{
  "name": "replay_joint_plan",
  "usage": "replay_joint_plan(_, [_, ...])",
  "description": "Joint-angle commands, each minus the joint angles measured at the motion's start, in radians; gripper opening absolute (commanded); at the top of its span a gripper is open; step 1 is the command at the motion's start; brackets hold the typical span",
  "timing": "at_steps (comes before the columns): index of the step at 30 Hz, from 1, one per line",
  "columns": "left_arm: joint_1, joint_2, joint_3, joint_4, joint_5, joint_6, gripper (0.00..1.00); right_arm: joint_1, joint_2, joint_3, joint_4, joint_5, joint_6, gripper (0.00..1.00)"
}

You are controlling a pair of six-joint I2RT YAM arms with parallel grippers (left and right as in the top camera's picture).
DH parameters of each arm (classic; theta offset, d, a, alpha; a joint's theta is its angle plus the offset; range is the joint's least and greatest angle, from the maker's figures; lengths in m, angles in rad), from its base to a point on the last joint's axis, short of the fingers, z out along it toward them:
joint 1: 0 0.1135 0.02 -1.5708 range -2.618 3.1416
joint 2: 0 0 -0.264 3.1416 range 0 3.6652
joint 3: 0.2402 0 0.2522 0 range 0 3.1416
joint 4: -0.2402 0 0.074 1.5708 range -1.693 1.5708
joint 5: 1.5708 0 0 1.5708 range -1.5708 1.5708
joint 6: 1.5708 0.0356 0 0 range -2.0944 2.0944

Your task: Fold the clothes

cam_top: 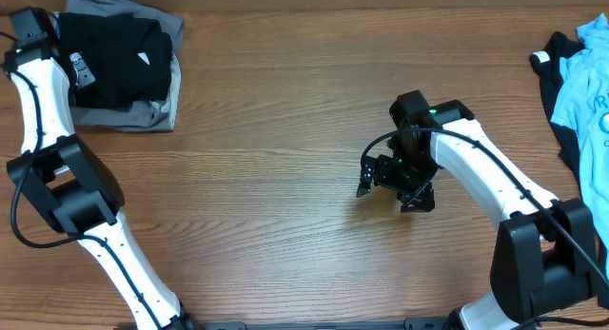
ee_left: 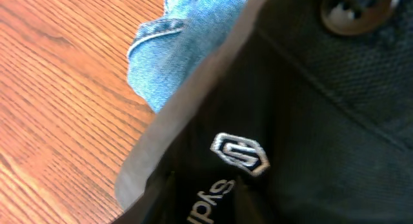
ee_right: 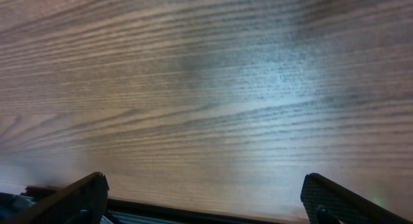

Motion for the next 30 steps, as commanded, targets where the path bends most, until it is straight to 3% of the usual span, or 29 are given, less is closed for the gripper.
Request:
replay_joint_plan(1, [-0.008, -0.040, 0.010, -0.004, -0.030, 0.004, 0.45, 0.001, -0.027, 0.022, -0.006, -0.004, 0.005, 1.00])
replay_joint_plan(3, [-0.006, -0.076, 0.010, -0.003, -0.045, 0.005, 0.49, 0.001, -0.027, 0.022, -0.004, -0.005, 0.005, 1.00])
replay_joint_plan(5, [-0.005, -0.114, 0.010, -0.004, -0.046, 0.004, 0.70, 0.001, -0.027, 0.022, 0.000, -0.005, 0.005, 1.00])
replay_joint_plan(8, [-0.005, -0.192, 0.010, -0.024, -0.042, -0.023, 0.76, 0.001, -0.027, 0.022, 0.006, -0.005, 0.005, 0.98])
replay_joint_plan(11, [-0.005, -0.279, 0.010, -0.056, -0.030, -0.102, 1.00, 0.001, -0.041, 0.022, 0.024, -0.005, 0.005, 0.98])
replay_joint_plan(15, [-0.006, -0.417, 0.010, -0.101, 0.119, -0.181, 1.00, 0.001, -0.103, 0.033, 0.047, -0.004, 0.005, 0.98])
replay_joint_plan(22, [-0.007, -0.692, 0.010, -0.135, 0.520, -0.164, 1.00, 0.001, -0.349, 0.104, 0.019, 0.049, 0.019, 0.98])
replay_joint_plan(26, [-0.014, -0.818, 0.010, -0.169, 0.652, -0.164, 1.00, 0.002, -0.538, 0.104, -0.002, 0.108, 0.061, 0.98])
replay_joint_plan(30, [-0.075, -0.912, 0.010, -0.177, 0.671, -0.142, 1.00, 0.006, -0.730, 0.104, -0.051, 0.181, 0.089, 0.99])
